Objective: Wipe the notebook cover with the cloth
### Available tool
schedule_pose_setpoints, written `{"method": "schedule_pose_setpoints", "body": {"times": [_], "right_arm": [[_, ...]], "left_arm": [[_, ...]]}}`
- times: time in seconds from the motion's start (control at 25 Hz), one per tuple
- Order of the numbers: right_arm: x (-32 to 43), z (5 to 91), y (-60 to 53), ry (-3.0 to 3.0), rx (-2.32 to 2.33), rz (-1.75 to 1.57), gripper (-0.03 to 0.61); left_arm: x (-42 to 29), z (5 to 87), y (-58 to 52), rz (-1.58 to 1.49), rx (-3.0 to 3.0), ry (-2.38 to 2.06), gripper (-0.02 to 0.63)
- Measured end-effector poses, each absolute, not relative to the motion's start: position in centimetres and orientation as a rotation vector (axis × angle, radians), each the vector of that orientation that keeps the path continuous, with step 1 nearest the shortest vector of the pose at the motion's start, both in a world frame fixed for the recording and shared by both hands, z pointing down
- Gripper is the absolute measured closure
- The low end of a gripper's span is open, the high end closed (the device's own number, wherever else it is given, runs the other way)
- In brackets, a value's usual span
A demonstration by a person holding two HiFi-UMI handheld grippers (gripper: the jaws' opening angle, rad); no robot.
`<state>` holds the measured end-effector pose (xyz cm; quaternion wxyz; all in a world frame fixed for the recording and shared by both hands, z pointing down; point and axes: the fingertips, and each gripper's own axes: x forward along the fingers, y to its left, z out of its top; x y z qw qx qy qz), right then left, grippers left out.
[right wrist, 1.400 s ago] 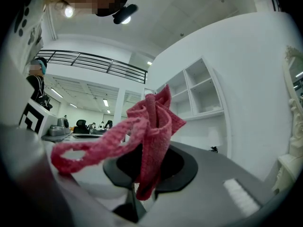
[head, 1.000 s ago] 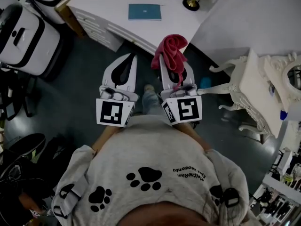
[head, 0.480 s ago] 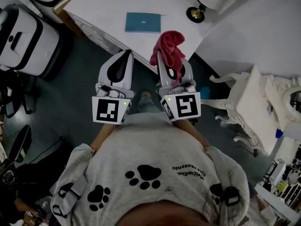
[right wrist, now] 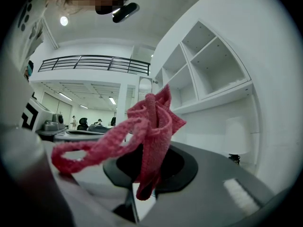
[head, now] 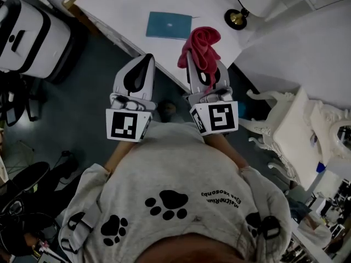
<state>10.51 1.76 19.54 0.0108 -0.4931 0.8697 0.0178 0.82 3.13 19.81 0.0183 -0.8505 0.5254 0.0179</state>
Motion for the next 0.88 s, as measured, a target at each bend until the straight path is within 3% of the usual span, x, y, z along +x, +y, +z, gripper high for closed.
{"method": "schedule_pose_setpoints", "body": {"times": [0.88], "right_arm": [[6.5, 23.1, -12.2, 2.696, -1.723, 0.031, 0.520]], "left_arm": [[-3.2, 24.2, -12.0, -0.009, -2.804, 1.471, 0.615]]}}
